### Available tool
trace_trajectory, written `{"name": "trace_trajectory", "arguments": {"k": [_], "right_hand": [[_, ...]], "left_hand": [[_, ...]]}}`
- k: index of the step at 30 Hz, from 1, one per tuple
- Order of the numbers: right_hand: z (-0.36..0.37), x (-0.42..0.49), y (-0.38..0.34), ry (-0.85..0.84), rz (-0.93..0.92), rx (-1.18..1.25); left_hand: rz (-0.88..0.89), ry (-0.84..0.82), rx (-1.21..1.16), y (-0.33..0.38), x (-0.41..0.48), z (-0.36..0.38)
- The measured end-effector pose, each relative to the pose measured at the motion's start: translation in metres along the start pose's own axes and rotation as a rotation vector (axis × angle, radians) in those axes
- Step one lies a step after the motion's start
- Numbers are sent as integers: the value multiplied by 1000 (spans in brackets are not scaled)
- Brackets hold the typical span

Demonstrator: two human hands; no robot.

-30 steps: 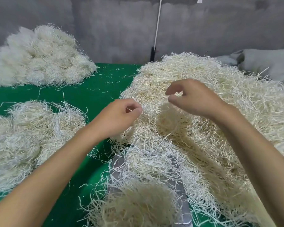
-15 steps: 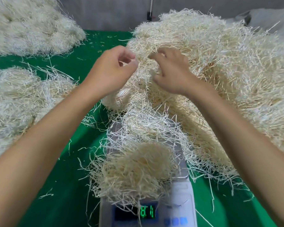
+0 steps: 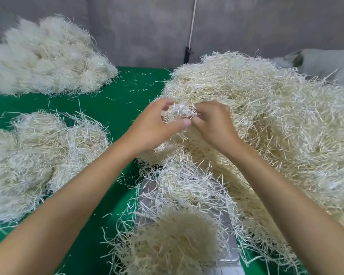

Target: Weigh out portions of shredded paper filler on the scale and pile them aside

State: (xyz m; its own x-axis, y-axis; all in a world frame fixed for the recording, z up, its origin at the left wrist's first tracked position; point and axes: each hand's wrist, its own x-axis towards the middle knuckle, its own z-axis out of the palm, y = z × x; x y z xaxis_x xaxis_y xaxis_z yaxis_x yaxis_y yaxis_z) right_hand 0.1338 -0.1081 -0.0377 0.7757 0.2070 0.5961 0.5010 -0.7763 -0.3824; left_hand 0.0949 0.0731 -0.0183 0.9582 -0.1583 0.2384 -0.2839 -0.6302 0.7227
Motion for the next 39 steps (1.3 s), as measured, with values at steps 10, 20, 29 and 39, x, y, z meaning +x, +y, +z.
{"name": "trace_trajectory", "arguments": {"k": [10, 20, 29, 39], "right_hand": [[2, 3, -6, -168, 100, 106], [12, -7, 19, -56, 198, 92], [2, -2, 46, -105, 420, 113], [-25, 3, 62, 149, 799, 580]], "left_hand": [[-14, 223, -391, 4, 15, -12], [-295, 223, -1250, -3, 18, -10], [-344, 491, -1361, -16, 19, -5], [-450, 299, -1303, -9, 9, 7]]}}
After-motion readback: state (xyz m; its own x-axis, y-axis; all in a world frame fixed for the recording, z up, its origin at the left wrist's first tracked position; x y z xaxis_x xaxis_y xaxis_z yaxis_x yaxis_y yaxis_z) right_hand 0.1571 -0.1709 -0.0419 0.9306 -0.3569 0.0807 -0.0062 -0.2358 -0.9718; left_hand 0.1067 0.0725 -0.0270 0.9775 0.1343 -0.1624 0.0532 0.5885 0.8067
